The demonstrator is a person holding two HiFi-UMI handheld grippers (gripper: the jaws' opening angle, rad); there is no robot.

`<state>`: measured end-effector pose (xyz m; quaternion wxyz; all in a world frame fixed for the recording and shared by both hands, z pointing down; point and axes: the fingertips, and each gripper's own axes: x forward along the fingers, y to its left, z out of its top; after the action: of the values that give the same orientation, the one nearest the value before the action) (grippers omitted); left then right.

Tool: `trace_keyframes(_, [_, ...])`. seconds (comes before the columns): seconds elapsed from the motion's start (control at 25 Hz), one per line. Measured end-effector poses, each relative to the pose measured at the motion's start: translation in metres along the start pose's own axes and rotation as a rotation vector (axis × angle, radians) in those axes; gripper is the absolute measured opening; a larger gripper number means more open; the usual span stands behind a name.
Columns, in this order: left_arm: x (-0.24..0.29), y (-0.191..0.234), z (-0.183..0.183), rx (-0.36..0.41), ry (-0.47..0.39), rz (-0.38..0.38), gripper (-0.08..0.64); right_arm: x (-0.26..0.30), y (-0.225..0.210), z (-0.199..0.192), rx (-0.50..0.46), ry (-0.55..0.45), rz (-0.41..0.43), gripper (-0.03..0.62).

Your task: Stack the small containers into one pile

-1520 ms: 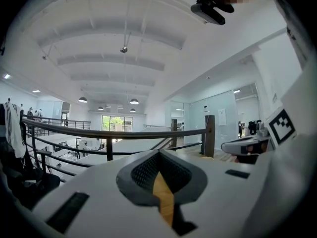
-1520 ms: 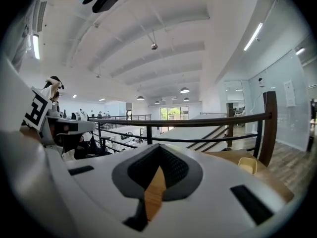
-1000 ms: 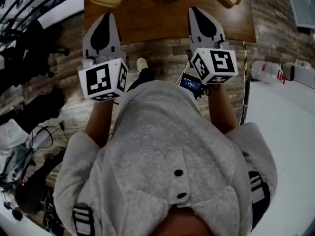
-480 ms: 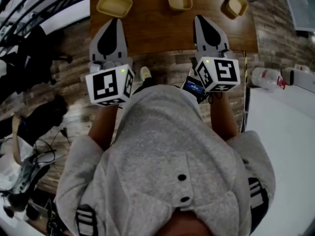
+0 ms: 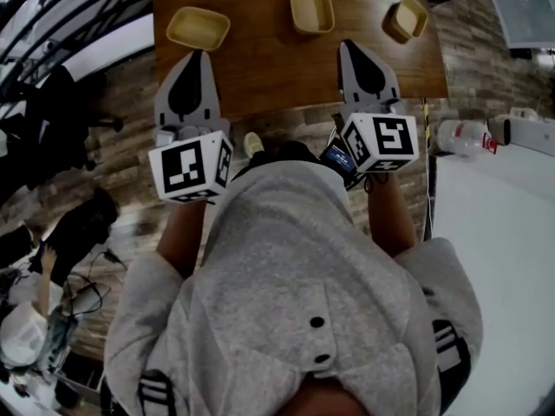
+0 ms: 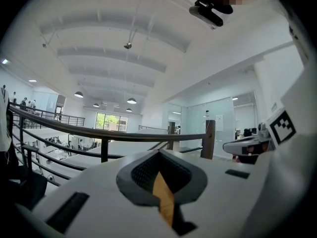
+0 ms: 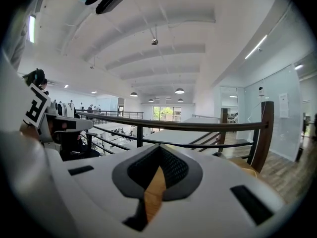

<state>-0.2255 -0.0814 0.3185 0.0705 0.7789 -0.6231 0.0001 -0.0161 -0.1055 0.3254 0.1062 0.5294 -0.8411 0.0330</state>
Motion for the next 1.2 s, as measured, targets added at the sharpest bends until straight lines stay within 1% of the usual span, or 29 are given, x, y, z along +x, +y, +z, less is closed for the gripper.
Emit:
trace_keyframes(0.36, [0.004,-0.003,0.006,0.007,-0.007,-0.028,0.011,-0.006,-0.008,0.008,-0.010,-0.013,-0.041,0.011])
trace_keyframes(0.56, [0.004,-0.016,0.005,0.003,-0.004,-0.053,0.011,-0.018,-0.023,0.005,-0.015,0.003,-0.075,0.011])
trace_keyframes(0.72, [0.006,-0.017,0.005,-0.004,0.003,-0.037,0.011,-0.018,-0.031,0.004,-0.016,0.013,-0.072,0.011])
trace_keyframes(1.0, [0.014,-0.024,0.007,0.003,0.019,-0.002,0.011,-0.014,-0.045,0.001,-0.022,0.034,-0.036,0.011])
trace_keyframes(1.2, [0.033,-0.039,0.011,0.017,0.026,0.026,0.011,-0.003,-0.074,-0.001,-0.020,0.026,-0.014,0.011])
